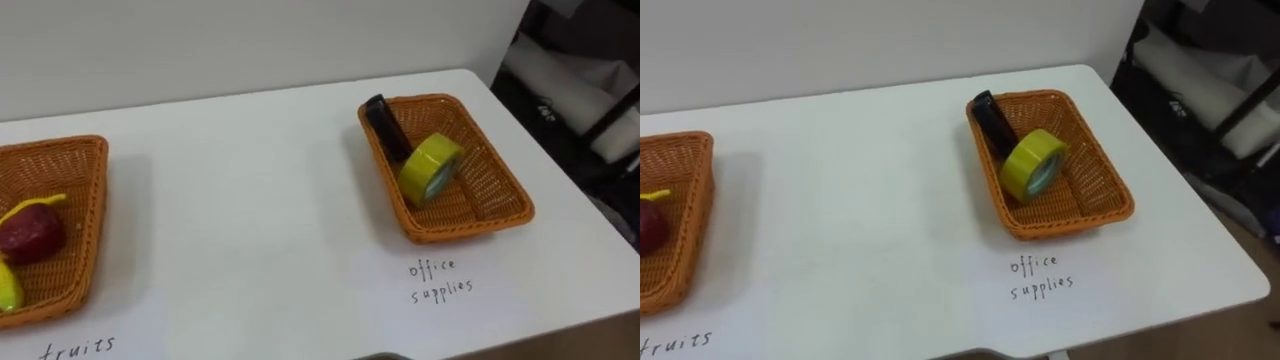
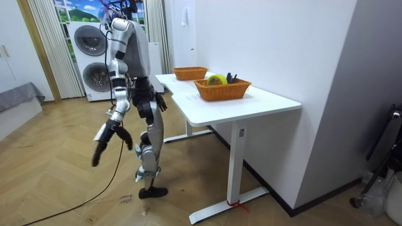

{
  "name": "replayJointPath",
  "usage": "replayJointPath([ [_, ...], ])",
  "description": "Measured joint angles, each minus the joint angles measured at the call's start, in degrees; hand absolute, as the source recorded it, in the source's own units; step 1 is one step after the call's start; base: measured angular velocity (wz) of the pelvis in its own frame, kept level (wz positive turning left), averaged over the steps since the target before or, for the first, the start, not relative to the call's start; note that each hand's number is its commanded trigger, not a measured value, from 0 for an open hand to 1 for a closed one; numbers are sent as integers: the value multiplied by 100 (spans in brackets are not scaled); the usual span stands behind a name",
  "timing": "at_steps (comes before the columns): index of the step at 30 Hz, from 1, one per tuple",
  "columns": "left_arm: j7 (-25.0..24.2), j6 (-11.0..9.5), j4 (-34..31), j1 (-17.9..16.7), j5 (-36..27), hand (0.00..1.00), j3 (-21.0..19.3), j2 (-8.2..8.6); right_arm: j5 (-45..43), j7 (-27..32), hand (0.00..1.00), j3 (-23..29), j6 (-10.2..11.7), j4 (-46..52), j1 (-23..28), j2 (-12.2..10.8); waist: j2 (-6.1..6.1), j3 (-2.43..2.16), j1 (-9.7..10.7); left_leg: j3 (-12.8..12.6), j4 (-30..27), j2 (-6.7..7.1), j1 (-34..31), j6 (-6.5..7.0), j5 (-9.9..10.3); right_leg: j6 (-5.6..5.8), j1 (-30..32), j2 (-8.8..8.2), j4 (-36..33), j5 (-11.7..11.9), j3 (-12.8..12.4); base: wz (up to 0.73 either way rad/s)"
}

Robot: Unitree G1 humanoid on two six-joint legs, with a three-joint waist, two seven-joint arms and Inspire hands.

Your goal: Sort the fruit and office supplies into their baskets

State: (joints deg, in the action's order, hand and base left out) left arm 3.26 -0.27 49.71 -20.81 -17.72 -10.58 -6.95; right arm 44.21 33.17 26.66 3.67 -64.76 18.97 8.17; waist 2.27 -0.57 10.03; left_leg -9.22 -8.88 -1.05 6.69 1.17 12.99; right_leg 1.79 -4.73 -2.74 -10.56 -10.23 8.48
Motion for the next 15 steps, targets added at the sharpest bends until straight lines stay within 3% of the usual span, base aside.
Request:
replayJointPath([
  [3, -112, 5, 146, 66, 192, 0, 31, -36, -1566, -958, 0, -923, -271, -105, 10, 33, -10, 4, -331, -83, 13, -14, 8, -2, 1, -9, 87, 13, -17, 5, -53, -11],
  [7, -120, 5, 196, 137, 506, 0, 452, -106, -3340, -1795, 0, -1896, -379, -81, -382, 191, -34, 14, -642, -42, 10, -7, 1, -4, 3, -12, 55, 16, 8, 18, -20, 2],
  [10, -128, 6, 251, 202, 606, 0, 639, -96, -4144, -2260, 0, -2205, -380, -6, -727, 179, -81, 39, -810, -32, 4, 0, 3, -19, 10, -25, -7, 40, 97, 32, 28, 8],
  [15, -123, 7, 415, 258, 609, 0, 640, -87, -4598, -2583, 0, -2465, -365, 57, -1106, 154, -186, 85, -923, 78, -20, -14, -23, -45, 17, -35, -75, 54, 197, 31, 179, 14],
])
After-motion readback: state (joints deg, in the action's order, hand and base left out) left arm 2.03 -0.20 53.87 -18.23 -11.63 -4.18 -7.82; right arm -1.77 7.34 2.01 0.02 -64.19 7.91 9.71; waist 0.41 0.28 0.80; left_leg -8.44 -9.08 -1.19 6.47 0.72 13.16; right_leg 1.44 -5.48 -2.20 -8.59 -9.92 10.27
